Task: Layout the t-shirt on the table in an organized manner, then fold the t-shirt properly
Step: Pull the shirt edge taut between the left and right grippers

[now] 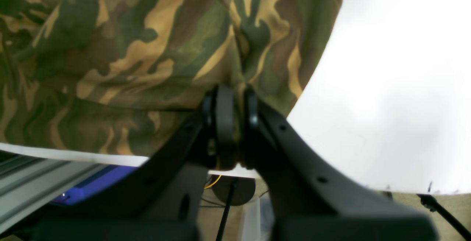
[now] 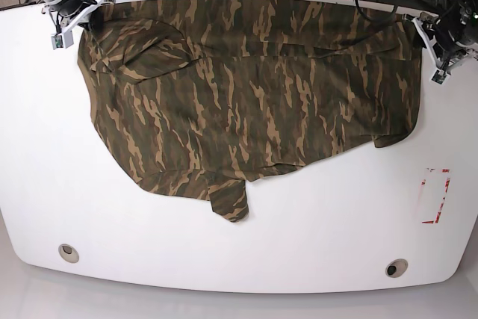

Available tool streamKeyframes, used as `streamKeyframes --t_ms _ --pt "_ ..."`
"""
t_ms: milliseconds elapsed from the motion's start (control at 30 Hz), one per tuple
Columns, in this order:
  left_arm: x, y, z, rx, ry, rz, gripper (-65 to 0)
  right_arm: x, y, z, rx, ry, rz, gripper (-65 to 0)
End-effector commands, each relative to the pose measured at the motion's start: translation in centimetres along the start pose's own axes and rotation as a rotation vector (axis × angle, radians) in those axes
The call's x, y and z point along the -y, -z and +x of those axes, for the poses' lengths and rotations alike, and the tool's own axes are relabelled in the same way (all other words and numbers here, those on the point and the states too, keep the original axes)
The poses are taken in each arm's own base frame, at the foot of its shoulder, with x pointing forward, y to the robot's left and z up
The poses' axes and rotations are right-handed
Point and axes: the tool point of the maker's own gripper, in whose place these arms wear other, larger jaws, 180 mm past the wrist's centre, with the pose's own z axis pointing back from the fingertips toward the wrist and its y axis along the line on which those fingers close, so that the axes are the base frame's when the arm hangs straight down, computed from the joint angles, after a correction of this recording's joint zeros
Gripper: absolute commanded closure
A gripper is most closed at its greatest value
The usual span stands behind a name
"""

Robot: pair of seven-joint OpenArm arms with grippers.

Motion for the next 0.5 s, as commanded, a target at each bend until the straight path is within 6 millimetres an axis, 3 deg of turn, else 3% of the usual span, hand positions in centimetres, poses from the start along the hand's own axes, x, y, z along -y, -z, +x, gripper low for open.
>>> streamKeyframes --t_ms 0,467 --pt "-0.3 -0.5 0.6 0.015 0.019 0.013 -24.7 0.4 -0.6 1.0 0.03 -0.018 -0.011 -0.5" --pt "4.2 1.2 1.4 0.005 0.106 -0.108 -24.7 0.3 -0.5 1.0 0.031 -0.016 -0.01 -0.5"
